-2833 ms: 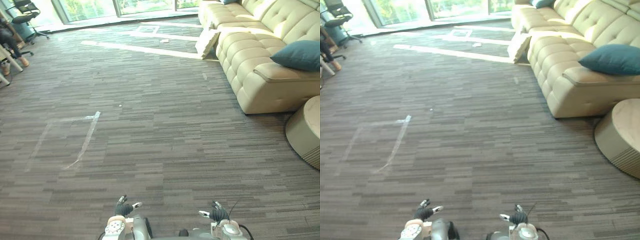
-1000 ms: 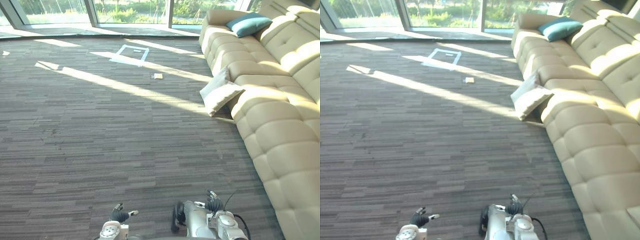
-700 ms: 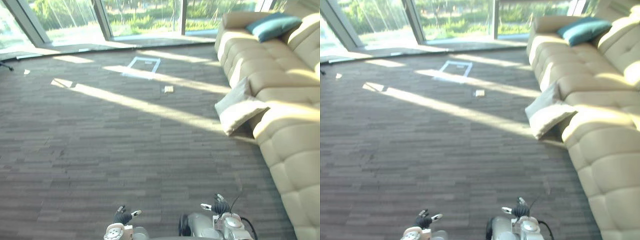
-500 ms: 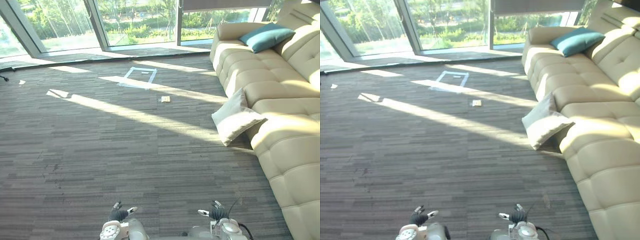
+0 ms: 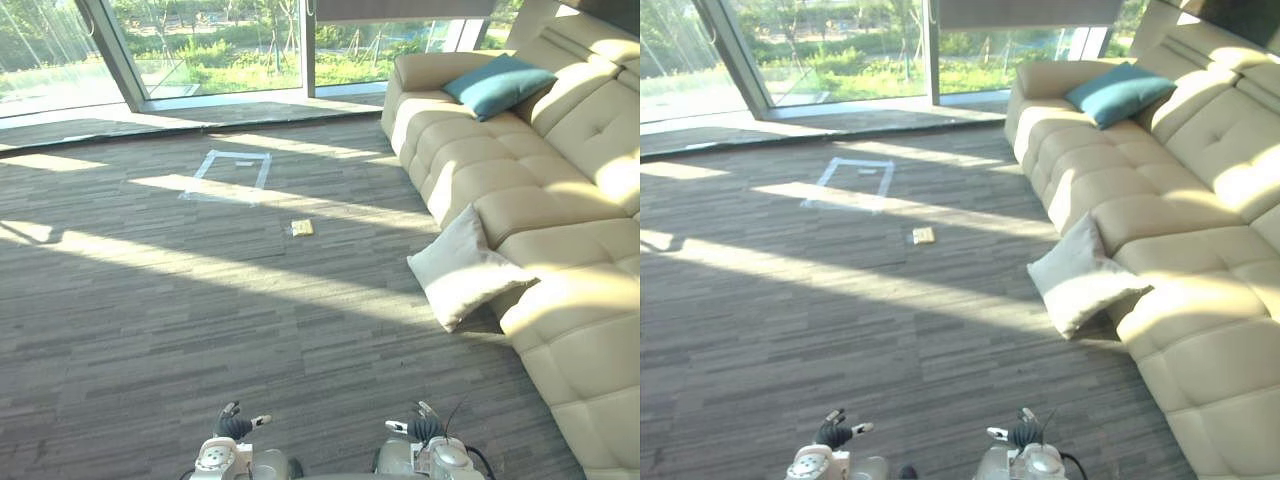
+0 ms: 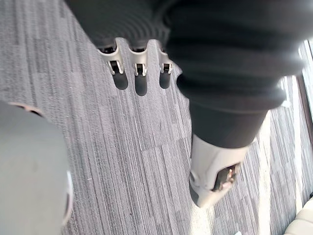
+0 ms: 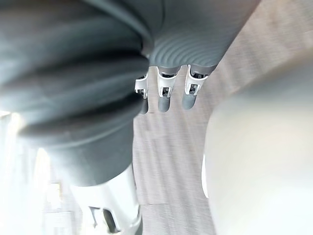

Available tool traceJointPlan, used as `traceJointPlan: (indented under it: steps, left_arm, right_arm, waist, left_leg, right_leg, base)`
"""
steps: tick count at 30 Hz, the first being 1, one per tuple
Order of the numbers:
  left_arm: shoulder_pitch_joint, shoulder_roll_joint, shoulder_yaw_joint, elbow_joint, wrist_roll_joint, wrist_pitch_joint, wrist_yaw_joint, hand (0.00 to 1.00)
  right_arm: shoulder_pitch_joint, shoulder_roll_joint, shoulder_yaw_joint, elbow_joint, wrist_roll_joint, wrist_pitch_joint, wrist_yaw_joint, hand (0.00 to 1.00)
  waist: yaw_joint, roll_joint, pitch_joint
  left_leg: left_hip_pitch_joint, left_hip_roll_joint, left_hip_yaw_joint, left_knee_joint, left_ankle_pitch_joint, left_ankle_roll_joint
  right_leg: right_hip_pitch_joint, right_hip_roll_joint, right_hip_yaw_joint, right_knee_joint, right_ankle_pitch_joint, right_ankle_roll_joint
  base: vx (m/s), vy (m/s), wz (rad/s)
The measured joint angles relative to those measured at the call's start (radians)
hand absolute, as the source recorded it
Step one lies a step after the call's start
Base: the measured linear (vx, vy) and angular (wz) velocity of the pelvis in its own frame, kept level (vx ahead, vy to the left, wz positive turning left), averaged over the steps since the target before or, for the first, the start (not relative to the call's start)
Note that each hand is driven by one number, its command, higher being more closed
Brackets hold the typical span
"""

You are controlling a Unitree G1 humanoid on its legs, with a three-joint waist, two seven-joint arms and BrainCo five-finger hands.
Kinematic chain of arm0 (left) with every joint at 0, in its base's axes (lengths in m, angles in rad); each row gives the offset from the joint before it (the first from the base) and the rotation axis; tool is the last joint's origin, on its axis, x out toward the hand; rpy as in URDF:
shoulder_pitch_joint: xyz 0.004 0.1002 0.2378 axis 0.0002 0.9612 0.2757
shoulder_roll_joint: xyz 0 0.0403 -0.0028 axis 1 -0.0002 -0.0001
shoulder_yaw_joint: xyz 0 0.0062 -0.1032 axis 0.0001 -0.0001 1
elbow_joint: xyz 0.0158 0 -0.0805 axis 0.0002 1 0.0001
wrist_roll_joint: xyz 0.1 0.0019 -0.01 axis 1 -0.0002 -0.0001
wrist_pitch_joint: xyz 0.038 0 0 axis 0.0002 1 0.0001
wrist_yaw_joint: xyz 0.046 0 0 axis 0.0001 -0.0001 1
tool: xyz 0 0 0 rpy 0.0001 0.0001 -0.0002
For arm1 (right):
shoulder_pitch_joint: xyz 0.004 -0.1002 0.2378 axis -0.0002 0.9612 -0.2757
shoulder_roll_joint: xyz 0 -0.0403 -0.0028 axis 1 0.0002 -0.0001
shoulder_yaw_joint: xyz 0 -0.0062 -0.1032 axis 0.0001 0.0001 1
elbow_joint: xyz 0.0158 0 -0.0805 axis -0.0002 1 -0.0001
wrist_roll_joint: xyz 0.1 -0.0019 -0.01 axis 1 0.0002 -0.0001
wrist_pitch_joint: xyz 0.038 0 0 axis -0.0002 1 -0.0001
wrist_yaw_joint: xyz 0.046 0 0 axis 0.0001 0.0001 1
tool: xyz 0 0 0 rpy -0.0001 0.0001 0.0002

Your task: Pick up cushions and gather them together orderly.

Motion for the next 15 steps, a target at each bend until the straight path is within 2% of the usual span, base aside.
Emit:
traceJointPlan:
  steps: [1, 2, 3, 4, 5, 6, 7, 8, 9, 10, 11, 13, 14, 15]
  left_arm:
    - [-0.002, -0.007, -0.004, 0.000, 0.001, 0.001, -0.001, 0.00]
    - [-0.002, -0.006, -0.007, 0.000, 0.003, 0.001, -0.001, 0.00]
    - [0.002, -0.002, -0.019, 0.000, 0.009, 0.001, -0.004, 0.00]
    - [0.013, 0.008, -0.017, 0.004, 0.010, 0.001, -0.012, 0.00]
    - [0.001, 0.000, -0.014, 0.018, 0.010, 0.003, -0.012, 0.00]
    - [-0.006, -0.011, -0.017, 0.021, 0.011, 0.004, -0.019, 0.00]
    - [-0.020, -0.038, -0.018, 0.018, 0.021, 0.000, -0.023, 0.00]
    - [-0.022, -0.043, -0.016, 0.019, 0.023, -0.001, -0.022, 0.00]
    - [-0.023, -0.053, -0.018, 0.021, 0.029, -0.001, -0.023, 0.00]
    - [-0.025, -0.055, -0.017, 0.015, 0.029, -0.002, -0.030, 0.00]
    - [-0.025, -0.054, -0.010, -0.008, 0.028, -0.005, -0.028, 0.00]
    - [-0.020, -0.059, 0.008, -0.022, 0.028, -0.005, -0.028, 0.00]
    - [-0.019, -0.061, 0.022, -0.032, 0.028, -0.007, -0.028, 0.00]
    - [-0.018, -0.060, 0.024, -0.035, 0.028, -0.008, -0.028, 0.00]
  right_arm:
    - [-0.017, -0.007, 0.000, 0.000, 0.000, 0.001, 0.000, 0.00]
    - [-0.019, -0.007, -0.001, -0.001, 0.000, 0.001, 0.000, 0.00]
    - [-0.016, -0.006, -0.003, -0.009, 0.000, 0.001, 0.000, 0.00]
    - [0.000, -0.005, -0.005, -0.015, 0.004, 0.000, 0.003, 0.00]
    - [-0.008, -0.013, -0.016, -0.021, 0.003, 0.000, 0.006, 0.00]
    - [-0.020, -0.027, -0.027, -0.024, -0.003, 0.005, 0.003, 0.00]
    - [-0.018, -0.029, -0.048, -0.026, 0.000, 0.003, 0.007, 0.00]
    - [-0.018, -0.030, -0.048, -0.026, 0.000, 0.004, 0.007, 0.00]
    - [-0.017, -0.034, -0.044, -0.025, 0.000, 0.008, 0.007, 0.00]
    - [-0.014, -0.034, -0.041, -0.023, -0.001, 0.012, 0.006, 0.00]
    - [-0.001, -0.022, -0.043, -0.012, 0.001, 0.023, 0.003, 0.00]
    - [0.016, -0.019, -0.043, -0.013, 0.001, 0.024, 0.002, 0.00]
    - [0.023, -0.020, -0.043, -0.012, 0.002, 0.025, -0.001, 0.00]
    - [0.023, -0.020, -0.043, -0.011, 0.002, 0.027, -0.001, 0.00]
  waist:
    - [-0.002, 0.013, 0.009]
    - [-0.002, 0.014, 0.009]
    - [-0.002, 0.010, 0.008]
    - [-0.005, -0.019, -0.004]
    - [-0.007, 0.004, 0.003]
    - [-0.011, 0.044, -0.005]
    - [-0.031, 0.053, -0.004]
    - [-0.031, 0.056, -0.003]
    - [-0.031, 0.071, 0.007]
    - [-0.030, 0.076, 0.013]
    - [-0.023, 0.062, 0.019]
    - [-0.015, 0.048, 0.016]
    - [-0.006, 0.051, 0.012]
    - [-0.002, 0.053, 0.011]
  left_leg:
    - [0.044, 0.023, 0.029, -0.036, 0.002, -0.004]
    - [0.056, 0.027, 0.034, -0.046, 0.003, -0.007]
    - [0.092, 0.026, 0.059, -0.064, -0.005, -0.061]
    - [0.148, 0.004, 0.072, -0.059, -0.043, -0.125]
    - [0.166, 0.019, 0.072, -0.053, -0.056, -0.145]
    - [0.147, 0.053, 0.073, 0.009, -0.053, -0.166]
    - [0.088, 0.079, 0.044, 0.167, -0.013, -0.207]
    - [0.067, 0.092, 0.029, 0.232, 0.006, -0.217]
    - [-0.017, 0.144, -0.030, 0.471, 0.080, -0.244]
    - [-0.071, 0.179, -0.054, 0.636, 0.071, -0.263]
    - [-0.139, 0.216, -0.044, 0.799, 0.042, -0.260]
    - [-0.187, 0.225, -0.017, 0.810, 0.019, -0.221]
    - [-0.261, 0.218, 0.001, 0.736, -0.008, -0.174]
    - [-0.281, 0.214, -0.004, 0.704, -0.015, -0.161]
  right_leg:
    - [-0.044, 0.033, -0.087, -0.166, 0.045, -0.020]
    - [-0.054, 0.044, -0.106, -0.219, 0.069, -0.023]
    - [-0.061, 0.080, -0.147, -0.383, 0.180, -0.055]
    - [-0.064, 0.086, -0.137, -0.472, 0.370, -0.204]
    - [-0.069, 0.099, -0.132, -0.421, 0.344, -0.222]
    - [-0.079, 0.098, -0.136, -0.361, 0.272, -0.223]
    - [-0.068, 0.090, -0.136, -0.320, 0.210, -0.205]
    - [-0.057, 0.093, -0.136, -0.318, 0.193, -0.199]
    - [0.004, 0.110, -0.136, -0.334, 0.163, -0.190]
    - [0.064, 0.130, -0.135, -0.355, 0.146, -0.183]
    - [0.169, 0.148, -0.119, -0.397, 0.122, -0.176]
    - [0.223, 0.161, -0.098, -0.438, 0.115, -0.164]
    - [0.265, 0.179, -0.051, -0.487, 0.112, -0.147]
    - [0.273, 0.188, -0.028, -0.495, 0.111, -0.141]
  base:
    - [0.47, -0.038, -0.26]
    - [0.62, -0.059, -0.36]
    - [0.66, -0.081, -0.31]
    - [0.70, -0.106, -0.34]
    - [0.70, -0.103, -0.30]
    - [0.65, -0.162, -0.11]
    - [0.60, -0.174, -0.04]
    - [0.64, -0.238, 0.07]
    - [0.48, -0.150, 0.00]
    - [0.62, -0.169, -0.10]
    - [0.40, -0.101, -0.17]
    - [0.31, -0.092, -0.42]
    - [0.23, -0.058, -0.69]
    - [0.35, -0.019, -1.13]
